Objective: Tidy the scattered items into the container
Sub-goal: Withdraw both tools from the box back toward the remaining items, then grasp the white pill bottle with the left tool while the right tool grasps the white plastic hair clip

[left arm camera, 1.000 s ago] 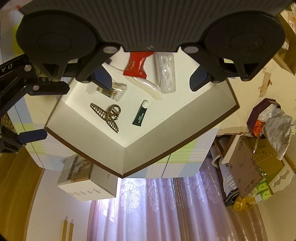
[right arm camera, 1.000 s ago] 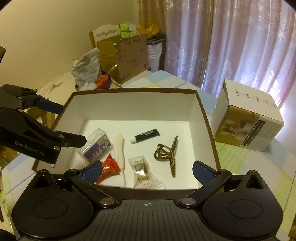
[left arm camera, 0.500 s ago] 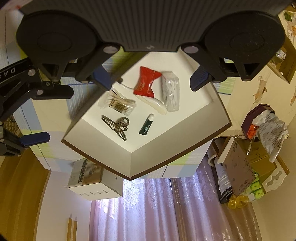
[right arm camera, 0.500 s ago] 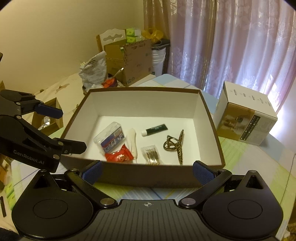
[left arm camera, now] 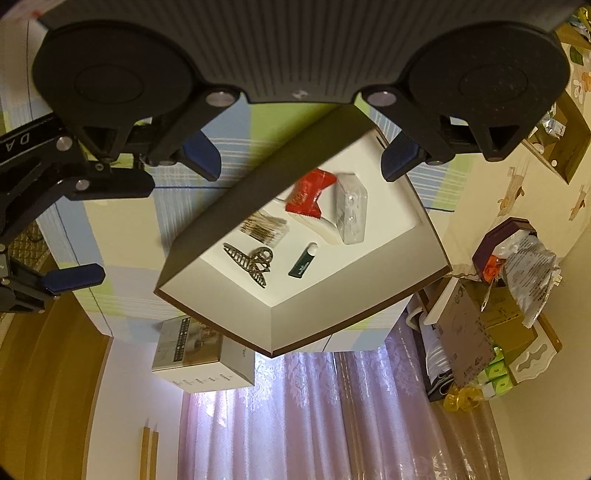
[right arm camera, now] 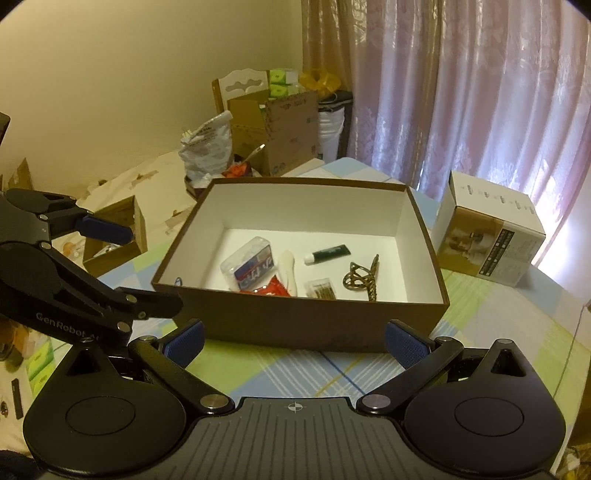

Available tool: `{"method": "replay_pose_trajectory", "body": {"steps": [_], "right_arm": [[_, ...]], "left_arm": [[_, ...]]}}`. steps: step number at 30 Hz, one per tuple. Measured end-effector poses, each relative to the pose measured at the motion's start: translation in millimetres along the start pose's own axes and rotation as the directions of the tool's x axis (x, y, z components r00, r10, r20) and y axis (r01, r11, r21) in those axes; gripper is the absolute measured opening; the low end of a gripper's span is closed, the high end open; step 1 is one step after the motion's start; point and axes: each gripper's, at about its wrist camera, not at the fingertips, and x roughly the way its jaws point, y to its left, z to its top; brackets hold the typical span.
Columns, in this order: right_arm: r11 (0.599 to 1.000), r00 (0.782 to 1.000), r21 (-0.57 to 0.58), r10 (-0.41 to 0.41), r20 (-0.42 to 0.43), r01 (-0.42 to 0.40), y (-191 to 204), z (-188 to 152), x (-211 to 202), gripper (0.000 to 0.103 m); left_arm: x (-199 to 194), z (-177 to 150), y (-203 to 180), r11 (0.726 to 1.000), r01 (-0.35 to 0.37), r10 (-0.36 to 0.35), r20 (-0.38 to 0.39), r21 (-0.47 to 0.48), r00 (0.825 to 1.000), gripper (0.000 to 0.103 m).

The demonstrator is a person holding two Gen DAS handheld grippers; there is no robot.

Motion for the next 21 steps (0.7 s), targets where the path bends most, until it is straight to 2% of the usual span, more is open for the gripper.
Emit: {"method": "replay_pose_trajectory", "body": {"steps": [13, 21], "right_arm": [[1.0, 1.0, 0.024, 0.001, 0.03, -0.002, 3, -36, -38, 0.101], [0.997, 0.998, 0.066, -0.051, 0.041, 0.048, 6, -66, -51, 0.101]], "left_arm": [[-26, -24, -23, 1.0, 0.002, -0.002, 0.002, -0.01, 1.0, 0.092], [-27, -43, -37, 1.0, 0.018, -0.018, -0.009, 0.001, 1.0, 0.092]]}}
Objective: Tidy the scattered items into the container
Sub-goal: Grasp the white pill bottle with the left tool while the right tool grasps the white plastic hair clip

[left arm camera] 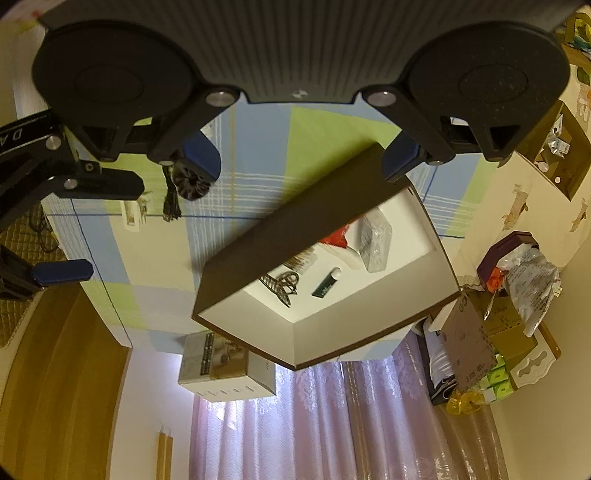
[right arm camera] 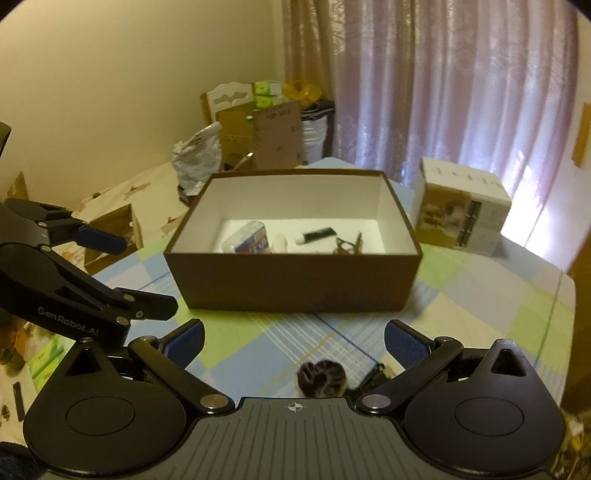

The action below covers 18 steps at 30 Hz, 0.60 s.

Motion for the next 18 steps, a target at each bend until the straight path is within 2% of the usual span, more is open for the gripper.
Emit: {"method": "replay_pose_trajectory", "body": {"steps": [9, 18], "right_arm": [[0.995, 0.997, 0.081, -0.051, -0.064, 0.056, -8, -44, -7, 0.101], [0.976, 0.985, 0.181, -0.096, -0.142, 0.122, -19, -80, -3, 0.101]], "left_arm": [[21, -30, -13, 0.999, 0.045, -0.044, -0.079, 0.014, 0.996, 0.092], [45, -49, -27, 0.991, 0.13, -0.123, -0.151, 0.034, 0.981, 0.091]]}}
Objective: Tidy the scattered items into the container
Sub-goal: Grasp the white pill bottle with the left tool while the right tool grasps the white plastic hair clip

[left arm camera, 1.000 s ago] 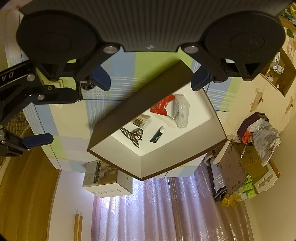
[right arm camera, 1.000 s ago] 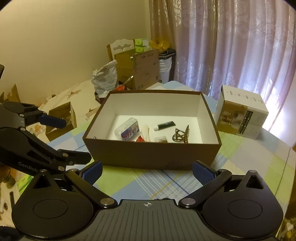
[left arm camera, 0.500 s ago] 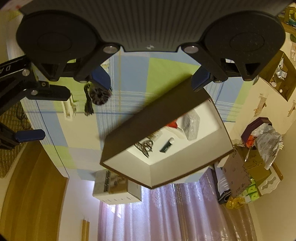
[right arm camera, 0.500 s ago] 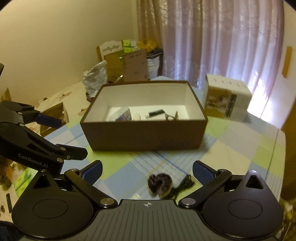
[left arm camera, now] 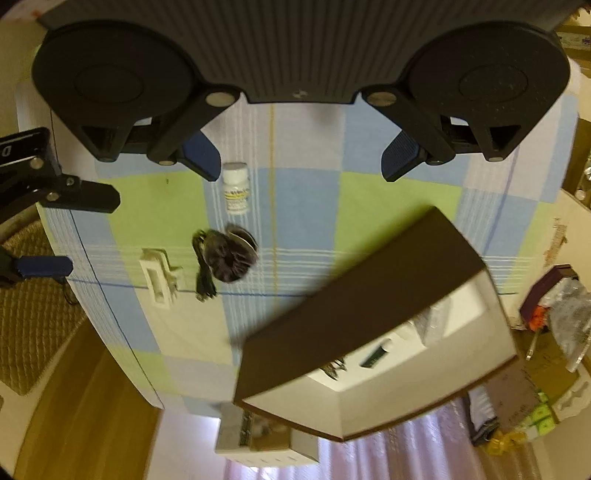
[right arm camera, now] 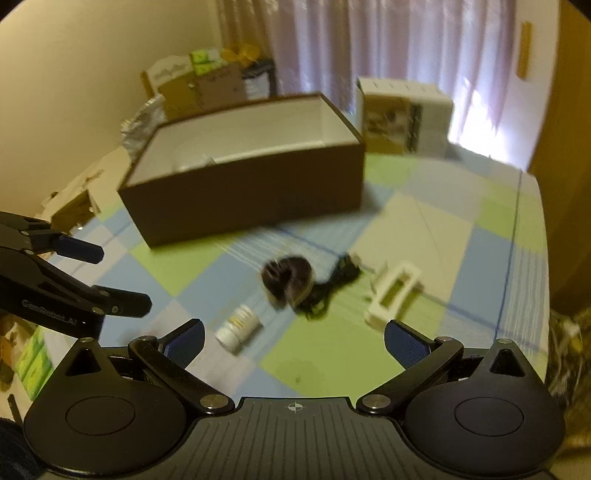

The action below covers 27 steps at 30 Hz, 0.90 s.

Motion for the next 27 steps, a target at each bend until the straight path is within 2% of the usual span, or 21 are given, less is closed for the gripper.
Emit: {"method": "replay_pose_trajectory", "body": {"steps": [6, 12, 21, 27], "right_arm": [[0.995, 0.997, 0.075, -0.054, -0.052, 0.058, -11, -14, 10, 0.101], [0.987, 0.992, 0.128, -0.088, -0.09, 0.099, -20, -24, 16, 0.101], [0.972, 0.983, 0.184, -0.123, -0.135, 0.147, -26, -34, 27, 0.101], [0.959, 0.979, 0.227, -0.138, -0.151, 0.17, -31, -38, 32, 0.101]], "left_arm": [[15, -3, -8, 0.996, 0.052, -0.051, -0.01, 0.068, 0.999, 0.091], [33, -4, -10, 0.993, 0.077, -0.073, -0.047, 0.091, 0.996, 0.09], [63, -7, -18, 0.982, 0.129, -0.117, -0.092, 0.14, 0.989, 0.078], [83, -3, -29, 0.972, 0.153, -0.14, -0.084, 0.178, 0.987, 0.063]]}}
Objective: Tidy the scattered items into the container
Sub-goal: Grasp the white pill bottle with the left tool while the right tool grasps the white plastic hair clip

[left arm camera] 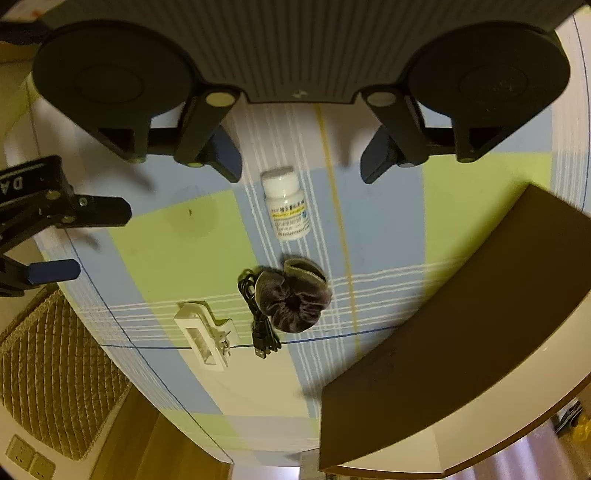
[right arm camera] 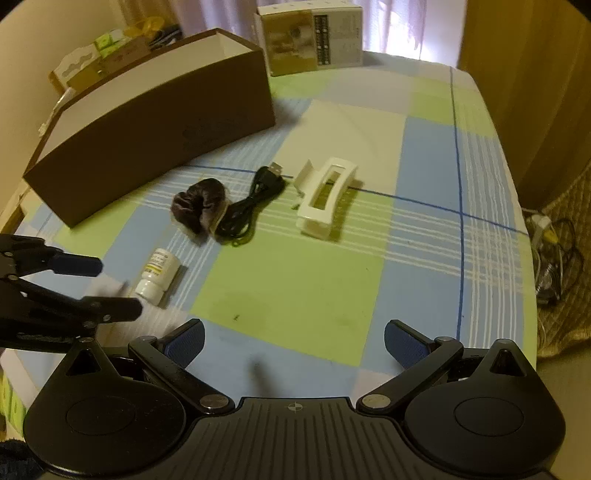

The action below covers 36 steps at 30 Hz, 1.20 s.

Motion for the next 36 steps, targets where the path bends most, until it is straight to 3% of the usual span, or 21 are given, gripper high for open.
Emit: {"method": "replay_pose_trajectory", "body": {"steps": [4, 10, 14, 30, 31, 33, 36], "right_arm": [[1.0, 1.0, 0.011, -0.013, 0.005, 0.013, -1, 2, 1, 0.101], [1.0, 1.0, 0.018, -0.025, 0.014, 0.025, -2, 8, 2, 0.101], [0.999, 0.999, 0.027, -0.028, 0.019, 0.028, -4, 13, 5, 0.101], [0.997, 0.99, 0.036, -0.07, 0.126, 0.066, -7, 67, 60, 0.1], [0.997, 0.988, 0.039, -0.073, 0.134, 0.069, -8, 71, 64, 0.099], [0.996, 0.988, 0.041, -0.085, 0.13, 0.081, -9, 80, 75, 0.082], [0.994, 0.987, 0.043, -0.108, 0.122, 0.103, -12, 87, 88, 0.076]], "left_arm": [[19, 8, -1, 1.0, 0.006, -0.006, -0.014, 0.019, 1.0, 0.045], [35, 15, -2, 0.999, 0.007, -0.006, -0.028, 0.047, 1.0, 0.038], [37, 19, -1, 0.997, 0.003, -0.002, -0.015, 0.076, 1.0, 0.023], [44, 39, 65, 0.996, -0.085, 0.085, 0.005, -0.041, 0.996, 0.023], [45, 40, 67, 0.995, -0.085, 0.085, 0.006, -0.044, 0.996, 0.023], [46, 43, 69, 0.995, -0.084, 0.085, 0.01, -0.043, 0.996, 0.023], [48, 45, 71, 0.995, -0.084, 0.084, 0.014, -0.047, 0.996, 0.023]]}}
